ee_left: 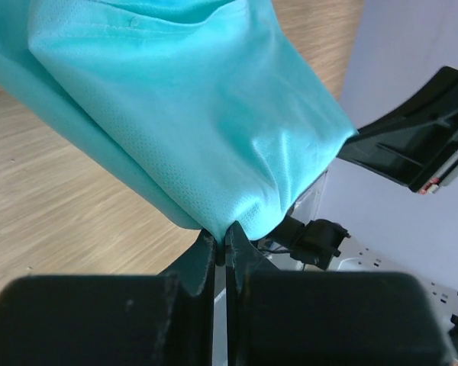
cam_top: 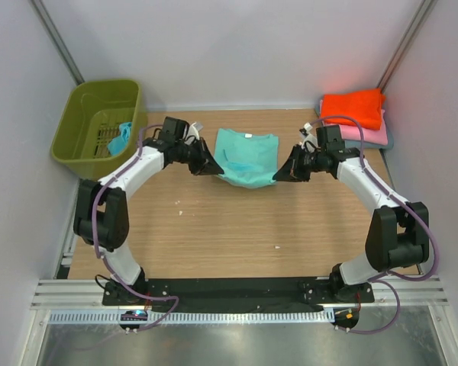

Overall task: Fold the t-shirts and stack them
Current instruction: Fold the tshirt

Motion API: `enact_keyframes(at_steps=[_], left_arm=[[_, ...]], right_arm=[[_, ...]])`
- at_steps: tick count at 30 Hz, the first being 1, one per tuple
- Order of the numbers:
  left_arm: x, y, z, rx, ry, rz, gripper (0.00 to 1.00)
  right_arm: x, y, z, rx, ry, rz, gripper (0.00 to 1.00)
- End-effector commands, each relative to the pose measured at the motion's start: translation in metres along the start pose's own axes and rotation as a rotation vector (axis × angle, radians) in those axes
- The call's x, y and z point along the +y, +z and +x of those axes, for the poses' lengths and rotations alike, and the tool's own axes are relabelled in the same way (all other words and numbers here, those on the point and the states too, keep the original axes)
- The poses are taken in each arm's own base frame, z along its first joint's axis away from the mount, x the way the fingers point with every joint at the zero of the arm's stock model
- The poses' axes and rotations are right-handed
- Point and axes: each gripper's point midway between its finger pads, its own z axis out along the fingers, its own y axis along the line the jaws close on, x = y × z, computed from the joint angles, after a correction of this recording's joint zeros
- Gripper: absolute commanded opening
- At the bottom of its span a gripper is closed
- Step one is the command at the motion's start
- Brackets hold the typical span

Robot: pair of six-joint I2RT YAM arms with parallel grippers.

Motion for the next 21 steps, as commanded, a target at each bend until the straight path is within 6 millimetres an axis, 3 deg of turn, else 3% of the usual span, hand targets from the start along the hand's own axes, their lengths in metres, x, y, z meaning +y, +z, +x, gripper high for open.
enact_keyframes(at_steps=[1, 4, 5, 6, 7, 9, 10, 11, 12, 13, 14, 15, 16, 19, 21], left_arm=[[0.0, 0.009, -0.014, -0.005, 0.04, 0.0, 0.0], [-0.003, 0.017, -0.04, -0.035, 0.085, -0.007, 0.0], [-0.012, 0.017, -0.061, -0.071, 0.115, 0.0, 0.0], [-0.012, 0.02, -0.072, -0.085, 0.128, 0.0, 0.0], [-0.016, 0.017, -0.087, -0.114, 0.146, 0.003, 0.0], [-0.028, 0.02, -0.13, -0.187, 0.195, 0.011, 0.0], [-0.032, 0.018, -0.148, -0.222, 0.215, 0.018, 0.0], [-0.029, 0.022, -0.165, -0.253, 0.24, 0.004, 0.0], [-0.043, 0.022, -0.195, -0.323, 0.331, 0.008, 0.0], [-0.039, 0.027, -0.208, -0.352, 0.358, -0.015, 0.0], [-0.04, 0.029, -0.221, -0.388, 0.383, -0.021, 0.27], [-0.029, 0.037, -0.238, -0.431, 0.407, -0.062, 0.47], [-0.024, 0.038, -0.248, -0.458, 0.417, -0.087, 0.71], [-0.015, 0.04, -0.259, -0.486, 0.482, -0.137, 0.84], [-0.01, 0.037, -0.258, -0.488, 0.477, -0.169, 0.89]], right_arm=[[0.003, 0.0, -0.003, -0.022, -0.033, -0.013, 0.02], [-0.002, 0.009, -0.012, -0.029, -0.041, -0.013, 0.01], [0.006, 0.007, -0.026, -0.056, -0.063, -0.025, 0.01], [0.001, 0.012, -0.034, -0.052, -0.052, -0.019, 0.01], [0.015, 0.007, -0.056, -0.093, -0.097, -0.042, 0.01], [0.018, 0.01, -0.082, -0.129, -0.128, -0.046, 0.02], [0.021, 0.013, -0.112, -0.172, -0.158, -0.051, 0.02], [0.02, 0.014, -0.13, -0.199, -0.179, -0.047, 0.01], [0.003, 0.029, -0.146, -0.201, -0.17, -0.022, 0.02], [-0.007, 0.033, -0.165, -0.243, -0.174, 0.028, 0.02], [0.0, 0.028, -0.191, -0.296, -0.231, 0.032, 0.11], [-0.008, 0.037, -0.2, -0.294, -0.234, 0.043, 0.39], [-0.017, 0.045, -0.213, -0.298, -0.231, 0.051, 0.5], [-0.018, 0.048, -0.221, -0.315, -0.23, 0.047, 0.65], [-0.012, 0.043, -0.214, -0.315, -0.227, 0.034, 0.67]])
